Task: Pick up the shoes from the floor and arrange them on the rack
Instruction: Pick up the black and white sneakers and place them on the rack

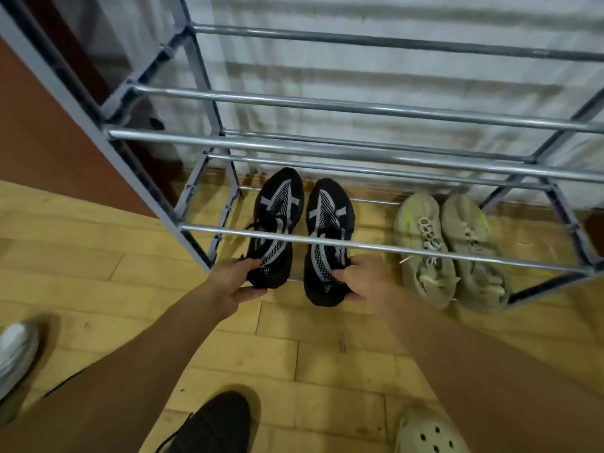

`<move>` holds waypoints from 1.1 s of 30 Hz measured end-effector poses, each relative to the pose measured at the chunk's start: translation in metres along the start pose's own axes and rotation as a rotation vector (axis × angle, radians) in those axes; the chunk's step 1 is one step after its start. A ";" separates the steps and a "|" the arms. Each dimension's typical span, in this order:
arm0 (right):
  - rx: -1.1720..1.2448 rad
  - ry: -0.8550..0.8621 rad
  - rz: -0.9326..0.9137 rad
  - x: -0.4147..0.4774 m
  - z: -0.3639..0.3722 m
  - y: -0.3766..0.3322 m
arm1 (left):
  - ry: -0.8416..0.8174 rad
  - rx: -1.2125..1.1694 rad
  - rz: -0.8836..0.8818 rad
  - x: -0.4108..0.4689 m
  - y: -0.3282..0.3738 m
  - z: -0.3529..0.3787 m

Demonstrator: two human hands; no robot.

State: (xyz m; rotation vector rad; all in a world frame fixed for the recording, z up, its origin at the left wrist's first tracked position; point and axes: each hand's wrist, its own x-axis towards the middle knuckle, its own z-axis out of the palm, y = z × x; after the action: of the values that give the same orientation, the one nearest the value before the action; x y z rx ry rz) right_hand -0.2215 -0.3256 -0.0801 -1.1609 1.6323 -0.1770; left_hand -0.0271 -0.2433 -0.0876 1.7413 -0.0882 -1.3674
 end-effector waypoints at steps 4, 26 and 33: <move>0.139 -0.013 0.050 0.022 0.009 -0.011 | 0.020 0.024 0.009 0.020 0.007 0.008; -0.403 -0.086 -0.263 -0.104 0.021 -0.017 | -0.024 0.245 0.138 -0.096 -0.020 -0.055; -0.393 -0.141 -0.301 -0.215 0.059 -0.015 | -0.117 0.477 0.215 -0.200 -0.051 -0.126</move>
State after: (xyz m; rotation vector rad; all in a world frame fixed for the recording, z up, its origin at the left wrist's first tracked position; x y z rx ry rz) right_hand -0.1755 -0.1478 0.0468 -1.6808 1.3966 0.0381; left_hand -0.0258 -0.0301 0.0261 1.9630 -0.6960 -1.3581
